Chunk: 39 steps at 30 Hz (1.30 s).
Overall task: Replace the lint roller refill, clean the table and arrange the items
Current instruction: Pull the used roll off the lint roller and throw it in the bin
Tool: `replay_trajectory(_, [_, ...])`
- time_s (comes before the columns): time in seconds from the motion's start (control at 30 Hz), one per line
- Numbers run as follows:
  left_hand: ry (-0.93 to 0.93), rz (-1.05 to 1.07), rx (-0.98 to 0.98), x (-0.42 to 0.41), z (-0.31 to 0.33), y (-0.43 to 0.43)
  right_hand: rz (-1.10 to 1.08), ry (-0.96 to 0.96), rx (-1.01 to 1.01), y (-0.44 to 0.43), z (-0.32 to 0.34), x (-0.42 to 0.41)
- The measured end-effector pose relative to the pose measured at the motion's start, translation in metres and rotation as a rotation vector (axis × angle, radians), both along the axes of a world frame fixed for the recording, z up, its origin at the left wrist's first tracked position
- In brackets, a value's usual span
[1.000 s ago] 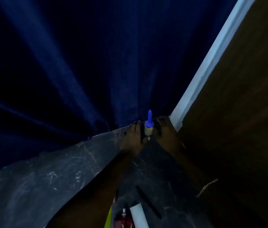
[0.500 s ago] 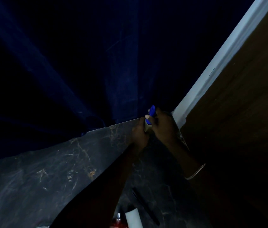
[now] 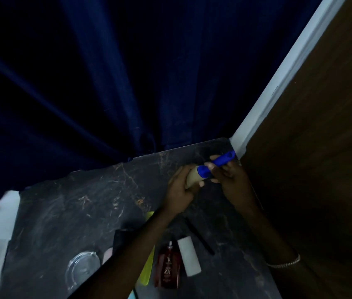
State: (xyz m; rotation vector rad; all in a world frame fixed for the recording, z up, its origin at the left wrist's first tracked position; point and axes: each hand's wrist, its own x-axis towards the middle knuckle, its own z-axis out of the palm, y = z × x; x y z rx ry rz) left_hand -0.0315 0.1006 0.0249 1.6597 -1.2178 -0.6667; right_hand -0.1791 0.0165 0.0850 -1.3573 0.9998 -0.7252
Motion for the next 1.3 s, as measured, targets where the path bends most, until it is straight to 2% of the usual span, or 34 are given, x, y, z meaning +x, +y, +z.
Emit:
replay_trajectory(0.2, [-0.085,0.042,0.058,0.003,0.022,0.085,-0.042,-0.049,0.018,0.066,0.033,-0.013])
replay_trajectory(0.37, [-0.301,0.034,0.114,0.017,0.042,0.147,-0.037,0.174,-0.287,0.107,0.066,-0.022])
replay_trajectory(0.43, [-0.391,0.032,0.111,0.021,0.052,0.167,0.064,0.328,-0.484,0.121,0.075,-0.017])
replay_trajectory(0.53, [-0.491,0.019,0.079,0.025,0.067,0.191,0.357,0.647,-0.762,0.143,0.081,0.000])
replay_trajectory(0.6, [-0.540,0.021,0.068,0.026,0.077,0.203,0.565,0.813,-0.722,0.159,0.083,0.015])
replay_trajectory(0.67, [-0.591,0.023,0.045,0.028,0.085,0.215,0.685,0.911,-0.651,0.175,0.081,0.029])
replay_trajectory(0.73, [-0.644,0.007,0.032,0.030,0.092,0.226,0.703,0.938,-0.621,0.189,0.078,0.038])
replay_trajectory(0.97, [-0.715,0.014,0.045,0.048,0.105,0.265,0.699,0.917,-0.719,0.221,0.075,0.055])
replay_trajectory(1.13, [-0.680,0.199,0.132,0.105,0.110,0.315,0.668,0.840,-0.691,0.213,0.068,0.031])
replay_trajectory(1.3, [-0.667,0.252,0.204,0.129,0.109,0.353,0.623,0.794,-0.612,0.219,0.050,0.034])
